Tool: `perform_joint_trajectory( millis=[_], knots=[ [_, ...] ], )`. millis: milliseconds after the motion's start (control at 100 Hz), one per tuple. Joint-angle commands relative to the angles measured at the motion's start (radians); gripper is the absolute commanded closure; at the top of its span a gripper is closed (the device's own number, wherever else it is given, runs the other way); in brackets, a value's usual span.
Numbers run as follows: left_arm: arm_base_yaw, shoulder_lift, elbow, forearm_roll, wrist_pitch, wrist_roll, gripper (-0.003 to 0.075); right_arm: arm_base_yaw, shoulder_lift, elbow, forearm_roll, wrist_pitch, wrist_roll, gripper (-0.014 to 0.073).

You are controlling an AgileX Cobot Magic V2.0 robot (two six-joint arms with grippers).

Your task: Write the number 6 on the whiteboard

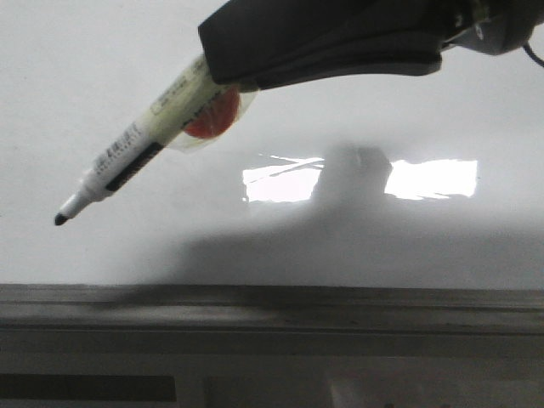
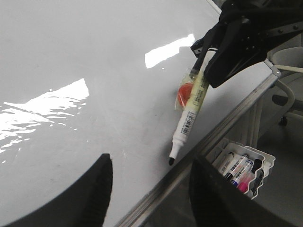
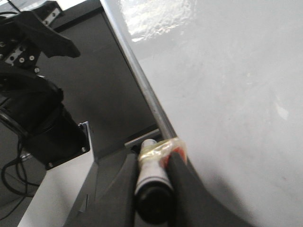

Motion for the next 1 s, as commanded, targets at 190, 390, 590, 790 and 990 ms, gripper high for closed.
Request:
perform_joint_trajectory(
  millis=[190,390,590,790,990],
  knots=[
    [-0.008,0.012,-0.031,-0.008,-0.072,-0.011,0.0384,0.001,-0.016,-0.033,0.054,0.061,-0.028,0.0656],
    [-0.008,0.012,-0.031,-0.008,-0.072,-0.011,0.0384,0.004,-0.057,-0.033,0.029,-0.042,0.033,0.0656],
    [-0.008,0.012,-0.031,-0.008,-0.072,-0.011,0.0384,0.116,-0.168,-0.033,-0.214,-0.305,0.271,0.0656],
    [-0.008,0.012,-0.031,-0.008,-0.072,-0.011,0.0384,0.292,-0.217,-0.019,-0.517,-0.522,0.651,0.0656],
    [-0.008,0.012,-0.031,-0.008,-0.072,-0.011,0.0384,0.45,-0.215,0.051,-0.783,-0.776,0.97,0.0656]
  ],
)
